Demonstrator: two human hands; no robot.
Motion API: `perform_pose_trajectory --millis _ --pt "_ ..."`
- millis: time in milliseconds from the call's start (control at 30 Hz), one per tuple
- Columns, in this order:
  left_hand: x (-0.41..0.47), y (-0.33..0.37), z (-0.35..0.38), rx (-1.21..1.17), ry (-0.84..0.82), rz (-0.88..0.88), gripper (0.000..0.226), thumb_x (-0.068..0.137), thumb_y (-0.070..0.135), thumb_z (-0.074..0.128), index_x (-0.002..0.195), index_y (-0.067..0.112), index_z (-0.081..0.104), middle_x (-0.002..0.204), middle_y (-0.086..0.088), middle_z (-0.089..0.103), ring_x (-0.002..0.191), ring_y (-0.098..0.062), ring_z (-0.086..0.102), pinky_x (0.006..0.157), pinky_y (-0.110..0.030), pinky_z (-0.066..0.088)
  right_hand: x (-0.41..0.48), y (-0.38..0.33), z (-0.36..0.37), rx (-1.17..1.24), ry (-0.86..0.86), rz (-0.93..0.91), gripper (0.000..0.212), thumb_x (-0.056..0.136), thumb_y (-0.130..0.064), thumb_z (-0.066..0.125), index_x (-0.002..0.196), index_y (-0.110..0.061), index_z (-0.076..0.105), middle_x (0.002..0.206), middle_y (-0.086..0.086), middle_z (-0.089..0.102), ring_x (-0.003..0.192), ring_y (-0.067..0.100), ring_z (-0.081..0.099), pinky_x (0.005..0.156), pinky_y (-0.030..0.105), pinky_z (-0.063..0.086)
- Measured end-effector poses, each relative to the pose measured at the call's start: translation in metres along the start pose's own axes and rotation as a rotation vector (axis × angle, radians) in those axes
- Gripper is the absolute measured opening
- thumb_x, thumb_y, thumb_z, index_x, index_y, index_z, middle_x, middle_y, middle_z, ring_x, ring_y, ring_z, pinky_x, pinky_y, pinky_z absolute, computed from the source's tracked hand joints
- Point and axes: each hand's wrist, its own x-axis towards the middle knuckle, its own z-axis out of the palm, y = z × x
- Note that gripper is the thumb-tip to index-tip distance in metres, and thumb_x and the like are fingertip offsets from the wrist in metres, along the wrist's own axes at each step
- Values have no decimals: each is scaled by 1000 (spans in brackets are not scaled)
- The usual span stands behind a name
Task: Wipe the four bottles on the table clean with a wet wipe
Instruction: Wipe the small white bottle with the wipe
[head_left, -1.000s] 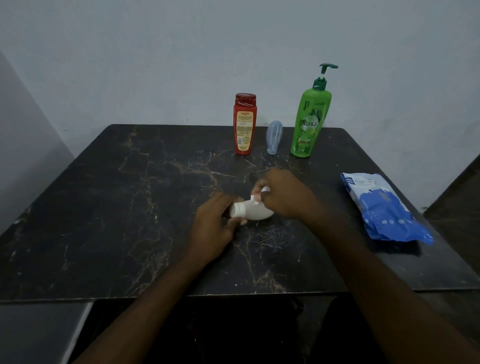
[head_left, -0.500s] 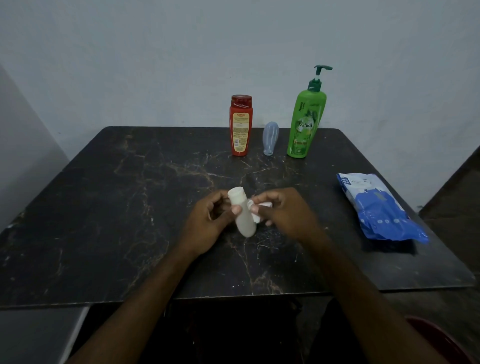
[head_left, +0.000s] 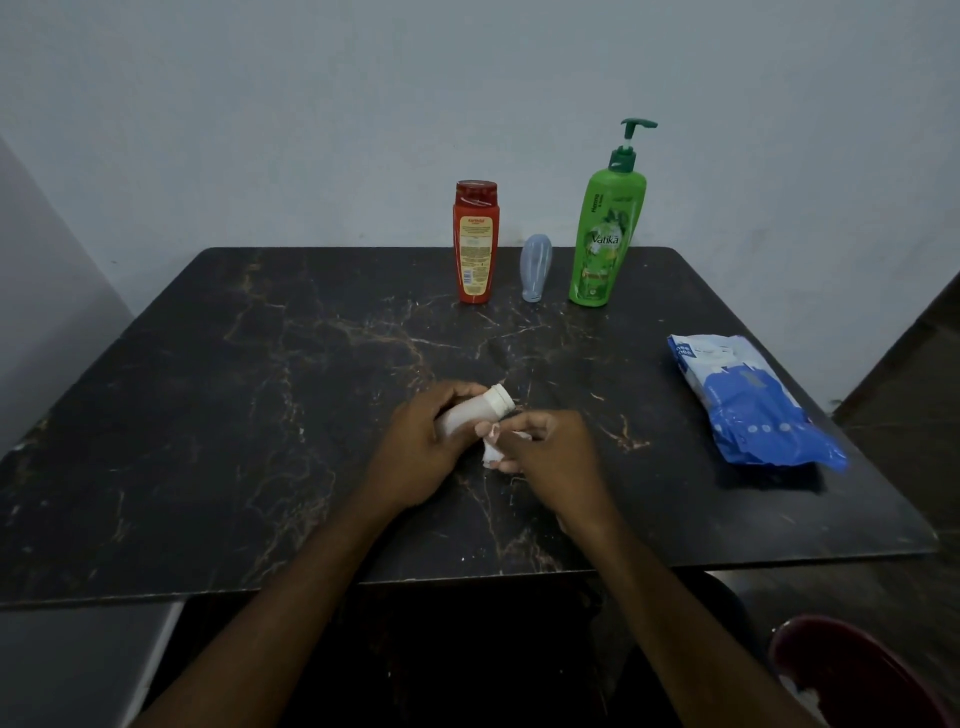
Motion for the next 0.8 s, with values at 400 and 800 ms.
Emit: perform_pose_trajectory --millis 400,800 --pt "1 -9 8 417 -58 76 39 96 41 62 129 20 59 119 5 49 116 -19 38 95 -31 34 5 7 -41 -385 155 -313 25 83 -26 75 107 -21 75 99 -8 74 90 6 68 86 39 57" --pt "2 -4 9 461 -119 124 43 91 34 71 128 15 57 117 6 44 111 -10 34 91 -25 29 43 -41 -20 -1043 -201 -317 26 89 -13 66 115 -11 66 118 6 56 107 23 57 88 31 46"
